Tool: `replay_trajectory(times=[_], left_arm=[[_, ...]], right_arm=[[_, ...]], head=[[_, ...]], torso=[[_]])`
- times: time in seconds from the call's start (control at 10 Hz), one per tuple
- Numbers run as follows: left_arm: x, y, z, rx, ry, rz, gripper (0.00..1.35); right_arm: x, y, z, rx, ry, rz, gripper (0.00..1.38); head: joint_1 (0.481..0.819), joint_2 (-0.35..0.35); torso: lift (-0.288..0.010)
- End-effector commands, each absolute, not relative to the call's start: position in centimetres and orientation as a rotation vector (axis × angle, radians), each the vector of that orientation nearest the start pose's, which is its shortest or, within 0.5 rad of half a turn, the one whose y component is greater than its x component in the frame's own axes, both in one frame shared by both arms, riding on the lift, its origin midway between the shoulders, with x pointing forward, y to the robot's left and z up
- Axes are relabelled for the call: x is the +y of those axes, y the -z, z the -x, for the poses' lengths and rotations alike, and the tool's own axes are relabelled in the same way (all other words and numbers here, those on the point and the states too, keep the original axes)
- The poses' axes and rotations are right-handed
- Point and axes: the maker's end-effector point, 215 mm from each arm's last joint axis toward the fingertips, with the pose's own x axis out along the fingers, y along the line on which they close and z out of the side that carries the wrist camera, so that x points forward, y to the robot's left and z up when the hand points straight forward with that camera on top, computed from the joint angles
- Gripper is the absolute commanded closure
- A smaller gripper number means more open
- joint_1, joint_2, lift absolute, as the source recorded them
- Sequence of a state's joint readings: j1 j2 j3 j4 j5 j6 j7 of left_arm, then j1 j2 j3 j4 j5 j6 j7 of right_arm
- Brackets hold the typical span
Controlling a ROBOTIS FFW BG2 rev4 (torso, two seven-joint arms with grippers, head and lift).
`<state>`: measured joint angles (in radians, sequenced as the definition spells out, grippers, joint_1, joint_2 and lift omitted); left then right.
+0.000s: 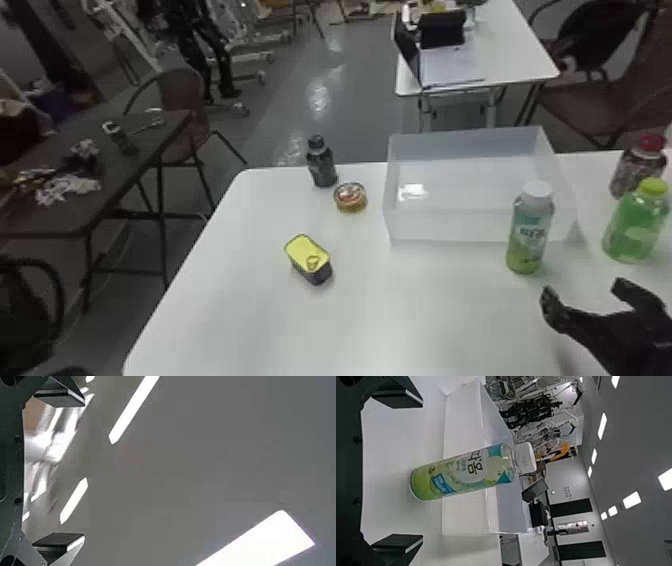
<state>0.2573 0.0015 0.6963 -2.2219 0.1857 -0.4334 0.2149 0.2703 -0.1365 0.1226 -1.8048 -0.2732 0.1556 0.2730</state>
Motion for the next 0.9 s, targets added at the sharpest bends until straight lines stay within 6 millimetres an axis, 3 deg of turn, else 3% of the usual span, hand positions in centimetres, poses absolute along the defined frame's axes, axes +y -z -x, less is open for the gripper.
replay_trajectory(times=[0.0, 0.1, 0.2, 0.4, 0.5, 0.6, 0.8], left_arm=[[49.6, 8.8, -35.7, -0.615, -0.605, -0.035, 0.07], [46.7, 13.8, -38.1, -0.496, -0.537, 0.024, 0.10], [44.1, 17.9, -39.3, -0.411, -0.483, 0.062, 0.10], [38.1, 27.2, -40.0, -0.150, -0.376, 0.084, 0.11], [35.6, 30.9, -39.7, -0.064, -0.337, 0.082, 0.11], [33.1, 33.3, -39.4, -0.021, -0.302, 0.091, 0.11], [29.4, 36.0, -39.0, 0.039, -0.251, 0.120, 0.11]], right_arm=[[-12.4, 40.3, -48.4, 0.194, -0.427, -0.196, 0.10], [-12.6, 40.3, -48.3, 0.195, -0.428, -0.193, 0.10], [-12.8, 40.4, -48.2, 0.193, -0.428, -0.194, 0.10], [-13.1, 40.8, -47.6, 0.202, -0.422, -0.196, 0.10], [-13.2, 41.0, -47.4, 0.205, -0.416, -0.198, 0.10], [-13.6, 41.2, -47.1, 0.207, -0.407, -0.200, 0.10], [-14.4, 41.0, -47.1, 0.204, -0.396, -0.194, 0.10]], head=[[0.640, 0.350], [0.667, 0.350], [0.695, 0.350], [0.695, 0.350], [0.695, 0.345], [0.695, 0.304], [0.695, 0.255]], torso=[[-0.130], [-0.130], [-0.130], [-0.130], [-0.130], [-0.129], [-0.129]])
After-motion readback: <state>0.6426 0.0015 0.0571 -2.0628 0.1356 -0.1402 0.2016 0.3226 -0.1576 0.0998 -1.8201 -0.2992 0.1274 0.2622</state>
